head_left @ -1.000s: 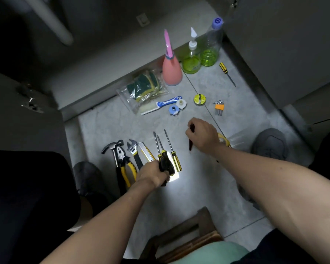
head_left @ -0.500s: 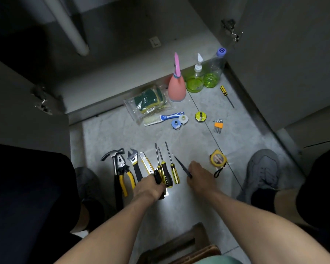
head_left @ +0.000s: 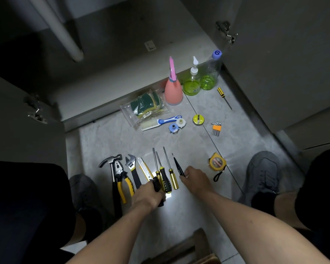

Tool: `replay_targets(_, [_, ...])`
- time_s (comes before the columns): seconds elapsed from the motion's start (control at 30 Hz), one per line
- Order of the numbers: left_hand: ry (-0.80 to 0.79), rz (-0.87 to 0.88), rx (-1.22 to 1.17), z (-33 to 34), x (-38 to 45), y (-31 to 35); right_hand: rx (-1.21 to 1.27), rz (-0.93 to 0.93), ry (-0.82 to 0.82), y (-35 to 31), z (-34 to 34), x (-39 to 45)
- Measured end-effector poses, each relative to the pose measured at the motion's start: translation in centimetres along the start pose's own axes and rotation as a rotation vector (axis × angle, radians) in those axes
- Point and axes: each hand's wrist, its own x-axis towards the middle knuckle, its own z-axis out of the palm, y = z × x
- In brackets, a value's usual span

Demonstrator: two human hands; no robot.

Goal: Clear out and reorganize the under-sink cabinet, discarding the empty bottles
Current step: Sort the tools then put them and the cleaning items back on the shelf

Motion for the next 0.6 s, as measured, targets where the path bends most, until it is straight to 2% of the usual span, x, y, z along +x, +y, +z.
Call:
replay_targets(0.2, [0.043,-0.005,0.026,0.2,0.8,0.8,0.076,0.019,0.039,-0.4,-0.6,-0.1])
replay_targets(0.27, [0.047,0.015,0.025,0.4,1.4,1.5,0.029,-0.012,0.133,0.0,-1.8,0.0])
replay_targets(0.37, [0.065,0.069,0.036,0.5,2.6,3.6,-0.047,-0.083,0.388,1.4,-4.7,0.5])
replay_targets(0.4, [0.077,0.08,0.037,0.6,2.9,4.5,-0.073,-0.084,0.421,2.0,-5.7,0.7])
replay_targets(0.6, [0.116,0.137,-0.014,1.1,4.2,9.5,-0.219,0.134,0.145,6.1,-8.3,1.3])
